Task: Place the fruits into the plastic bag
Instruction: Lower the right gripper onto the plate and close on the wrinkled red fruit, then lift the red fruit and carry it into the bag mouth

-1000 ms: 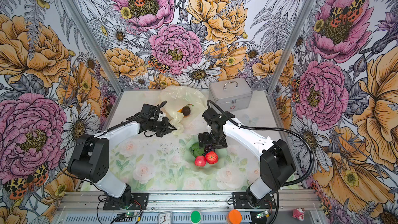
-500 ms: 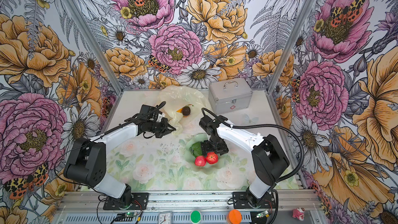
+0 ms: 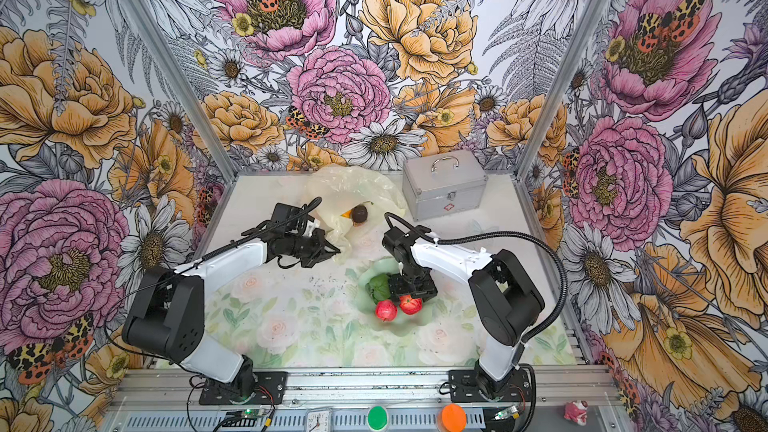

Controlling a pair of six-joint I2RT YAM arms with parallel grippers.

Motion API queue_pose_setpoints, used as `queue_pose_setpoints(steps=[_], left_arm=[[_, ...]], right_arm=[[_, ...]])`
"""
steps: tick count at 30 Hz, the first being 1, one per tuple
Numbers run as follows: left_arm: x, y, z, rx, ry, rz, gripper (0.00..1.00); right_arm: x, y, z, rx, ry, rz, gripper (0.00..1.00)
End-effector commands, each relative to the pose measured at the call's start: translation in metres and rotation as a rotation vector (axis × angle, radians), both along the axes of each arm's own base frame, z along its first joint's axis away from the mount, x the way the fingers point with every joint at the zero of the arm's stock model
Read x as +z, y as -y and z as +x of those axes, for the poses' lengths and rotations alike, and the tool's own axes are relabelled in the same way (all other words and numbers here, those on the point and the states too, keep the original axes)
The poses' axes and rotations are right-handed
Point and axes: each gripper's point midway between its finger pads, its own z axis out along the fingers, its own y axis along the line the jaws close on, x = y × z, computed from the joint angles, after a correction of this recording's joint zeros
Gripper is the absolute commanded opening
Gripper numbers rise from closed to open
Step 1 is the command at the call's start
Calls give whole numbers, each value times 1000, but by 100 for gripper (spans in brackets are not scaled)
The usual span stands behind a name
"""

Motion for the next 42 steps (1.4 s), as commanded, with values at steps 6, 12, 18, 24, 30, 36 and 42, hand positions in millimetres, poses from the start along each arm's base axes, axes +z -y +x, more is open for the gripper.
queue_pose_setpoints(steps=[6,12,18,24,30,36,42], left_arm=[[2,-2,3,22,25,10,0],[5,-1,5,23,30,7,0],[8,2,5,19,32,-2,0],[16,6,8,11,43,-12,0],[21,7,5,1,39,-11,0],[25,6,4,6,43,-11,0],[23,6,3,12,40,-3,0]], right_arm=[[10,-6,7,14,48,31,63],[46,-4,-6,-10,50,85,59],[107,-20,5,-130,96,321,59],[147,-68,67,-233,175,627,59],[159,-108,134,-237,236,755,59],[143,-134,188,-238,282,764,59],[115,-162,242,-272,325,789,58]])
